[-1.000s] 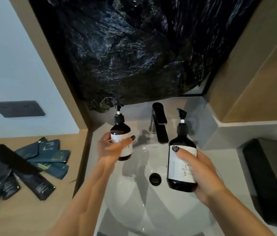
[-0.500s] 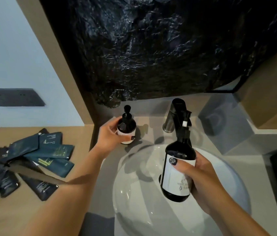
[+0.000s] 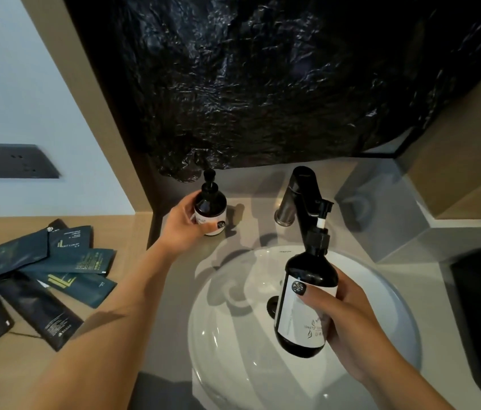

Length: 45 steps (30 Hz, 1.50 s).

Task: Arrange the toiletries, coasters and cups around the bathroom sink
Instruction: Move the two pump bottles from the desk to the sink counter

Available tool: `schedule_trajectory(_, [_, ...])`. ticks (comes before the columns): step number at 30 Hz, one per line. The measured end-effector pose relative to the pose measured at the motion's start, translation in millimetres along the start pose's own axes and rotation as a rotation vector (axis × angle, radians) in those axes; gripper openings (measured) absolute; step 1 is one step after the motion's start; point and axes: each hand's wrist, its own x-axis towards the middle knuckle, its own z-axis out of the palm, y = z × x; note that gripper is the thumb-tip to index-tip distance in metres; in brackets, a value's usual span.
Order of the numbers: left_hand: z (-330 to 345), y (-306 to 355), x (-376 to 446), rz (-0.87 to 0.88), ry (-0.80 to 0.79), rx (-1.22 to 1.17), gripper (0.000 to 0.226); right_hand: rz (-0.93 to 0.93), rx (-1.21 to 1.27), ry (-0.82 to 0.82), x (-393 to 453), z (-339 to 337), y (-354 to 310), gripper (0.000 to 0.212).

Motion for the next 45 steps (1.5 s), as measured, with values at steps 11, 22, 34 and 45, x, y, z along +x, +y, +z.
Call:
schedule_trajectory(11, [1.8,-1.0,-4.2,-0.057,0.016,0.115,0.079,-0.059,0.023,0.050,-12.0,-4.1,11.0,0.053])
schedule_trajectory(22, [56.0,83.2,-126.5,-0.167,0.376,-0.163,0.033,-0.228,-0.176,0.045,-32.9,-20.3,-9.1,0.061])
schedule_trajectory(34, [113.4,168.9,-172.4,0.212,-0.378,-0.137,0.026,-0.266,-0.454,-0.150,-61.9,-54.7,-34.9,0.078])
schedule_trajectory(45, [172.0,161.8,-145.7,0.367,-0.200,0.029,0.024,-0.518,-0.617,0.322,-70.3,-101.0,-127.8,0.012])
